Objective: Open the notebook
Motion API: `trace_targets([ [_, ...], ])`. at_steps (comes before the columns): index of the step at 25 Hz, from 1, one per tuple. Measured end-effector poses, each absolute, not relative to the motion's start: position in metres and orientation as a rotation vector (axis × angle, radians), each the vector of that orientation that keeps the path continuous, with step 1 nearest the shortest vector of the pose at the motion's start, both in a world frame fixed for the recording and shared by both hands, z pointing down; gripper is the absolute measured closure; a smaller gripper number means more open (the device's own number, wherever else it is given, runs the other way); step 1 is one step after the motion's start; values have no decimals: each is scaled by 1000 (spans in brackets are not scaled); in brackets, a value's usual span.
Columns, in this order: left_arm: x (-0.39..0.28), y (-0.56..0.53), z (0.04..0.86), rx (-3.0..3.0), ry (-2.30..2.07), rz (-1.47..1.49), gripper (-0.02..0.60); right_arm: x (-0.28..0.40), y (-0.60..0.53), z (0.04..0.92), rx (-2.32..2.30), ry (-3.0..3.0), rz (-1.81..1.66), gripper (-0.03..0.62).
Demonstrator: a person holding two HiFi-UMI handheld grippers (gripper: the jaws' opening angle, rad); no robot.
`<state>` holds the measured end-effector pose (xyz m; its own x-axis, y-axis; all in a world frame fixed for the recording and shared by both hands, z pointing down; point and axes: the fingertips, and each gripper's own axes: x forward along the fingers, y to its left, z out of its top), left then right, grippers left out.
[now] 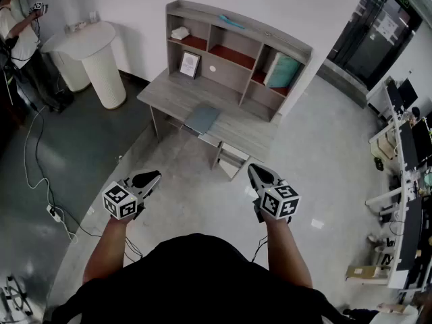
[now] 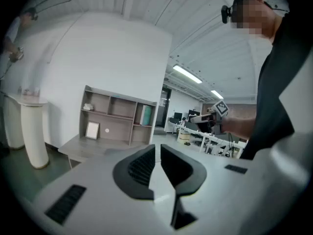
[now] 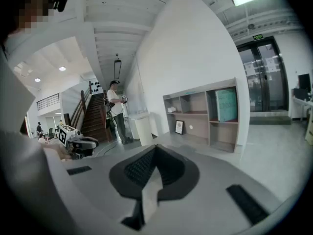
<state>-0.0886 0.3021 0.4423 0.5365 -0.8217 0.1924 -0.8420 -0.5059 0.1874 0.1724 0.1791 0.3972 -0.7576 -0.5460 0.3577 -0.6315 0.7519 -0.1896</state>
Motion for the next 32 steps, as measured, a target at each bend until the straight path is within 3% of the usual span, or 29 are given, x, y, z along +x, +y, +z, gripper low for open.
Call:
trace_targets([
  [6,-84,303,431,2562,-1391,165,540,195,191,389,1005,-2643,428,592],
  [32,-134,317,432,2539,-1427,231,540,169,217,384,1056,-2598,375,592],
])
